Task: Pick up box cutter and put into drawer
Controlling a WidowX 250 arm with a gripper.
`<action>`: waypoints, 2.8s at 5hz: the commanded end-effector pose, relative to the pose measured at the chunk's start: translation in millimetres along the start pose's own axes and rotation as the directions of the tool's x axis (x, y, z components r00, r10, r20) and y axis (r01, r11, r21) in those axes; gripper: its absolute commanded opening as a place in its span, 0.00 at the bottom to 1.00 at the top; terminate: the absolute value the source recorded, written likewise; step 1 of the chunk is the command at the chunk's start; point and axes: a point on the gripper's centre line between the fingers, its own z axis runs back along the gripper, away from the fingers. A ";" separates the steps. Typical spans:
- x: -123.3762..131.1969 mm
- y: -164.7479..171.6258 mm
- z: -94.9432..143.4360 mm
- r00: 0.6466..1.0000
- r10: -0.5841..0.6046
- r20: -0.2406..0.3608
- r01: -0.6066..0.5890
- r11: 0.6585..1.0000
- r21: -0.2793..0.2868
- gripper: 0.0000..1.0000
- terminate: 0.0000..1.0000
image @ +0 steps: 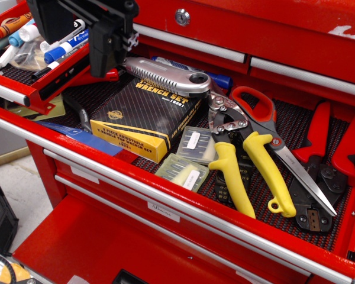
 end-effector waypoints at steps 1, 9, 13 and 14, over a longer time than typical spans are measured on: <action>0.0 0.0 0.0 1.000 0.000 0.000 0.000 1.000 0.000 1.00 0.00; 140.5 -5.8 -98.7 0.212 0.951 0.227 -0.956 0.249 -0.152 1.00 0.00; 143.1 9.0 -131.7 0.212 0.957 0.198 -0.948 0.250 -0.196 1.00 0.00; 142.1 7.6 -141.5 0.202 0.962 0.185 -0.949 0.239 -0.206 1.00 0.00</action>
